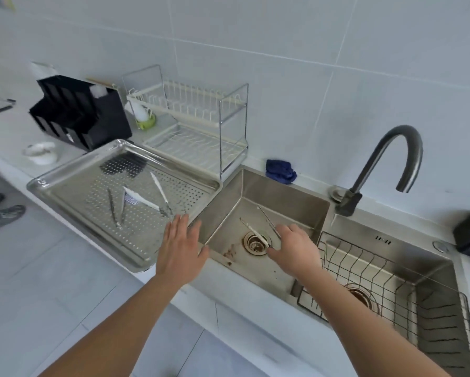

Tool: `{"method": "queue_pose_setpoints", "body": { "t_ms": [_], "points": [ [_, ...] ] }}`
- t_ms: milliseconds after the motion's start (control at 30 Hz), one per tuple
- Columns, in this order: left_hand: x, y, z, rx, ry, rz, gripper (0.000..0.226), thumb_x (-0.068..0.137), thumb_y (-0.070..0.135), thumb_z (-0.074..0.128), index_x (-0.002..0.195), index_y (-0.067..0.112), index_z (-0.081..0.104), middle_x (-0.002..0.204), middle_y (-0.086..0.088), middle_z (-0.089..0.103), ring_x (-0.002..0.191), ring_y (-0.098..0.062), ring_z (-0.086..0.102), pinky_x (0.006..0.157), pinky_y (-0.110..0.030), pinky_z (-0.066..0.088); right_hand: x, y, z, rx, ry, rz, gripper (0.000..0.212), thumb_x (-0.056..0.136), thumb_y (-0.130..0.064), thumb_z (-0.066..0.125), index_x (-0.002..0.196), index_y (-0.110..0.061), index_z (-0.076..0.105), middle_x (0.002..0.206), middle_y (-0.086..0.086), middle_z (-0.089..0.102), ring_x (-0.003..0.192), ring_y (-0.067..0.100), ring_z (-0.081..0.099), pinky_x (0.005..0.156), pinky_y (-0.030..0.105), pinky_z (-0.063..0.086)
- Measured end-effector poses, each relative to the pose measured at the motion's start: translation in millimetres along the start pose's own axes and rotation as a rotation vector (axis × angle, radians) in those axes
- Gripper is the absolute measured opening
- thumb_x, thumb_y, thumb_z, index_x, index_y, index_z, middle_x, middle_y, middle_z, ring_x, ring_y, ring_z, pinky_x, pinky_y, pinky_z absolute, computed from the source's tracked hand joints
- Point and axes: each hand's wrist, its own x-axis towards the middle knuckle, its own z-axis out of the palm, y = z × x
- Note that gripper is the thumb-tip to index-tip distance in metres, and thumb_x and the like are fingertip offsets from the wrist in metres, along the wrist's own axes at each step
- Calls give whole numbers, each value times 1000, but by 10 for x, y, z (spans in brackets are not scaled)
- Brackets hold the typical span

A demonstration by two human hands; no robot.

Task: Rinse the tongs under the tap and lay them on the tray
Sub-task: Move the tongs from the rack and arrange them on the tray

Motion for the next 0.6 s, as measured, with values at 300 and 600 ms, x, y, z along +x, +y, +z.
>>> {"method": "queue_pose_setpoints", "body": {
  "t_ms": [300,600],
  "points": [
    [276,-1241,-219,-19,8,-15,66,92,39,59,149,10,42,158,-24,33,151,-41,22,125,-52,16,440,-1204,322,-11,-14,7,47,90,-42,65,131,-21,54,123,2,57,124,25,51,83,37,48],
    [542,-2061,-229,-49,-27,-44,66,94,40,59,150,9,43,158,-24,34,150,-41,24,125,-53,18,816,-1981,600,13,-52,20,52,89,-46,65,134,-22,54,122,1,59,119,24,56,77,33,46]
  ]
}}
